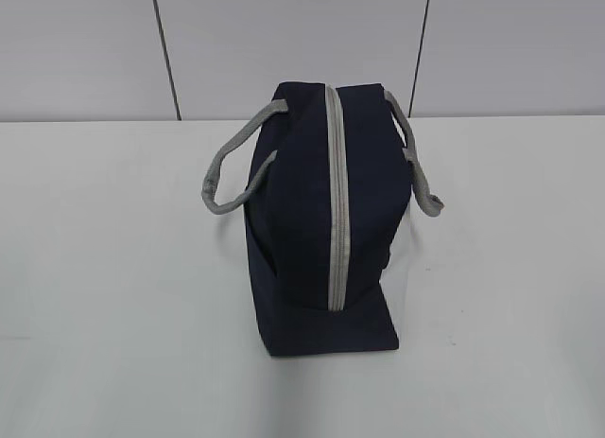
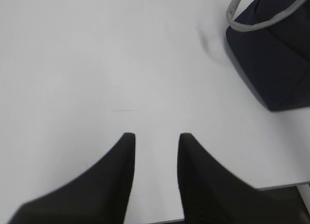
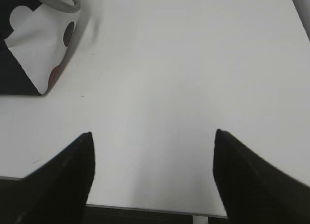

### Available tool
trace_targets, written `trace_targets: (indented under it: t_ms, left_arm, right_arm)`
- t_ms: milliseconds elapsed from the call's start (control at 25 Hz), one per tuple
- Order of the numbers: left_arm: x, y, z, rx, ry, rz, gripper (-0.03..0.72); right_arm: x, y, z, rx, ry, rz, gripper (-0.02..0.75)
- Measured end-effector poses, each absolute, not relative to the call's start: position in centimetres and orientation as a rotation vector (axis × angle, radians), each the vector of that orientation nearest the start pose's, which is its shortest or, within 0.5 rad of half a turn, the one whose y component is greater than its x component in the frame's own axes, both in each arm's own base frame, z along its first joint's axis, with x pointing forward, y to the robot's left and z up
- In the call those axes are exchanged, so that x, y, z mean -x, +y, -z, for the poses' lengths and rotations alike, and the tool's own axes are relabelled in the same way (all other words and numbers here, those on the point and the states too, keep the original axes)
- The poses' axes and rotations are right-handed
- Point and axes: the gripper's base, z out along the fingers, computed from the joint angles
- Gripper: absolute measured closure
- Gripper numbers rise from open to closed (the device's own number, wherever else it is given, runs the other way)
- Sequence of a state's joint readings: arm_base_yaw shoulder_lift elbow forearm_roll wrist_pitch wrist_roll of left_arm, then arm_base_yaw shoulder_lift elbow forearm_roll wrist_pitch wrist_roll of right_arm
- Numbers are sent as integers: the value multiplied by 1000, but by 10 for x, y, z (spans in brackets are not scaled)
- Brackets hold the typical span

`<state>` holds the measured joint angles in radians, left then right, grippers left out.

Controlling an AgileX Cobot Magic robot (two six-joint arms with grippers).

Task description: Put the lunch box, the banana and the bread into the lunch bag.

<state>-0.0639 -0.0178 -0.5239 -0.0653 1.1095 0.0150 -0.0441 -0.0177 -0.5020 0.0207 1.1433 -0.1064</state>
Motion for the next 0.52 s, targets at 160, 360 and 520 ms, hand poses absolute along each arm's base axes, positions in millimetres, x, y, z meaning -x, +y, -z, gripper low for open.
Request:
trace_targets:
  t_ms: [160, 360, 520]
  left_arm:
    - [13, -4, -280, -87, 2050, 107, 452]
    - [13, -4, -280, -87, 2050, 107, 452]
    - [13, -4, -280, -87, 2050, 107, 452]
  right_arm:
    - [11, 2, -271, 68, 2107, 65, 157]
    - [11, 2, -271, 68, 2108, 65, 157]
    - [11, 2, -271, 68, 2108, 65, 157]
